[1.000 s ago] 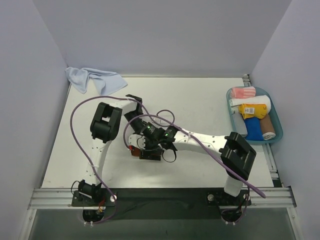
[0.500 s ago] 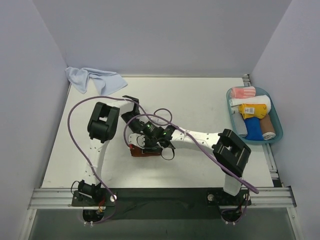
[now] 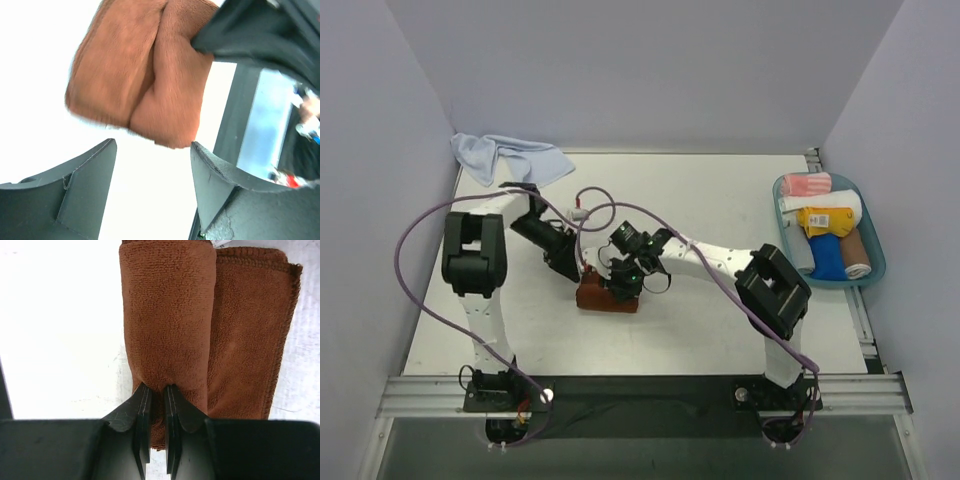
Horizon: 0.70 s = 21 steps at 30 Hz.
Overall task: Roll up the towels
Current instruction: Roll the towel
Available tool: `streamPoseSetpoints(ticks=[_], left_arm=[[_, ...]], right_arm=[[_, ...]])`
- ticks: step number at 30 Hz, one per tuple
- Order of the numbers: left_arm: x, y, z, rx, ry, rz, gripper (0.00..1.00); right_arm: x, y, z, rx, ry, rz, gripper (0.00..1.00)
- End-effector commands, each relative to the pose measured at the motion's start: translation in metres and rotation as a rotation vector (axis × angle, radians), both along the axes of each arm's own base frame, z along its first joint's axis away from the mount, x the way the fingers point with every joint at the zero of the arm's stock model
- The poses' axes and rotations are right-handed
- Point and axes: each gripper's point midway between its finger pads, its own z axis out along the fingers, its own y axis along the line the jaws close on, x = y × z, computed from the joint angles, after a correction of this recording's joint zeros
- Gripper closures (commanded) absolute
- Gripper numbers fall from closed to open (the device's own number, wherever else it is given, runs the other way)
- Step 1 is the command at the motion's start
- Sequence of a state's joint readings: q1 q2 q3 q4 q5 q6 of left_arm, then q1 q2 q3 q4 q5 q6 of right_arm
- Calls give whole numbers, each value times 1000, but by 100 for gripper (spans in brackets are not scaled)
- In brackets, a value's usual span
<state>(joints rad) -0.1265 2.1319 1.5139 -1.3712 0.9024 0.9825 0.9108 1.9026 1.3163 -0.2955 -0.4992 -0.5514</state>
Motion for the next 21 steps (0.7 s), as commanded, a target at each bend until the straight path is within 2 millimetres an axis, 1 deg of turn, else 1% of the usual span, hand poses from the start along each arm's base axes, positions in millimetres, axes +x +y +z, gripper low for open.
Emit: streamPoseSetpoints(ticks=[1, 2, 3, 4, 5, 6, 7, 8, 9, 10, 11, 12, 13, 14, 15, 16, 17, 18, 19, 20, 21], left_arm=[[11, 23, 35, -44, -189, 88, 29], [17, 38, 35, -36, -225, 141, 28], [9, 46, 37, -25, -243, 162, 28], [7, 53, 36, -11, -261, 185, 28], [10, 60, 34, 9, -306, 200, 27], [1, 68, 36, 22, -329, 225, 28], [4, 72, 35, 39, -379, 231, 27], [0, 74, 43, 49, -431, 241, 27], [-3, 73, 44, 52, -457, 242, 27], [-10, 71, 38, 51, -474, 235, 25], [-15, 69, 44, 60, -524, 217, 23], [-19, 65, 43, 68, -548, 195, 23], [-27, 58, 35, 86, -569, 145, 22], [-28, 55, 43, 90, -636, 128, 22], [-31, 48, 42, 90, -671, 95, 22], [-33, 40, 38, 95, -719, 54, 21], [-34, 36, 44, 94, -785, 34, 22], [-35, 31, 45, 94, -824, 13, 22], [-32, 21, 48, 104, -896, -32, 22], [-37, 16, 48, 105, -936, -61, 22], [-38, 11, 48, 111, -972, -88, 22]], right_arm=[[-66, -42, -35, -178, 410, -12, 100], [-65, -38, -35, -167, 436, -12, 100], [-69, -37, -34, -157, 477, -9, 100], [-66, -37, -33, -150, 499, -21, 100], [-65, -38, -39, -163, 529, -30, 100], [-64, -35, -35, -158, 556, -26, 100], [-59, -36, -35, -154, 579, -41, 100], [-60, -38, -41, -161, 612, -46, 100], [-57, -36, -38, -146, 634, -41, 100], [-58, -34, -36, -123, 664, -39, 100], [-54, -35, -39, -118, 691, -55, 100], [-54, -37, -39, -127, 713, -64, 100], [-50, -31, -34, -99, 723, -51, 100], [-48, -34, -40, -107, 759, -64, 100], [-50, -37, -38, -117, 794, -67, 100], [-45, -31, -33, -77, 808, -52, 100], [-45, -33, -41, -86, 835, -55, 100], [-42, -36, -41, -89, 865, -75, 100], [-36, -35, -40, -80, 872, -82, 100], [-36, -36, -47, -87, 899, -86, 100], [-35, -41, -46, -101, 929, -104, 100]])
